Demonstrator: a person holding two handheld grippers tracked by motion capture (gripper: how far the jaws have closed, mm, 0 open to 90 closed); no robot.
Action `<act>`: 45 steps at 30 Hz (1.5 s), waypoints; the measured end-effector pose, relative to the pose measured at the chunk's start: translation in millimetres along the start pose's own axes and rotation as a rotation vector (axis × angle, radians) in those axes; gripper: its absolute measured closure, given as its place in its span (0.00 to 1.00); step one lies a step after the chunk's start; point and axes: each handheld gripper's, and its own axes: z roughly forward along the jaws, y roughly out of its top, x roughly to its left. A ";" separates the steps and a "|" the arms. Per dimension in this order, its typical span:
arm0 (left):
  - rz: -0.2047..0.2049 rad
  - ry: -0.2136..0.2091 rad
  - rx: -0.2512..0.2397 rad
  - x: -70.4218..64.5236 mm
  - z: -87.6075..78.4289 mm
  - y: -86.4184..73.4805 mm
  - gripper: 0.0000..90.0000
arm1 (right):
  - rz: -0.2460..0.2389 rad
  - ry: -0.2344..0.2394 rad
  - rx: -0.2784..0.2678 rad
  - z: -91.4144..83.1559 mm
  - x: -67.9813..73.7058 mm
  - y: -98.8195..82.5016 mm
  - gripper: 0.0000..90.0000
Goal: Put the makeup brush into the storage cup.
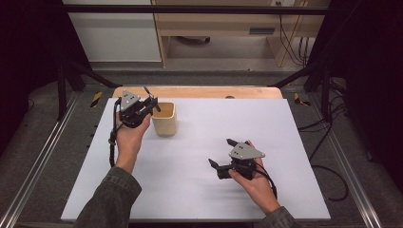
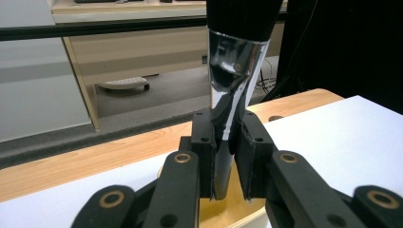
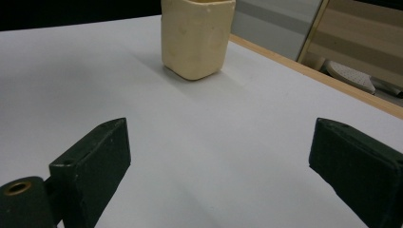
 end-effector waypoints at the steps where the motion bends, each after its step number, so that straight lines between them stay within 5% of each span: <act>1: 0.002 -0.003 -0.002 -0.1 1.1 -0.3 0.88 | 0.003 0.001 -0.005 -1.6 -0.6 -0.2 0.08; 17: 0.020 0.001 0.019 1.9 12.7 -9.9 0.88 | 0.047 -0.040 -0.040 -24.6 -17.1 -7.4 0.08; 45: 0.021 0.001 0.074 -1.2 17.0 -33.3 0.87 | 0.034 -0.042 -0.024 -24.3 -16.9 -9.2 0.08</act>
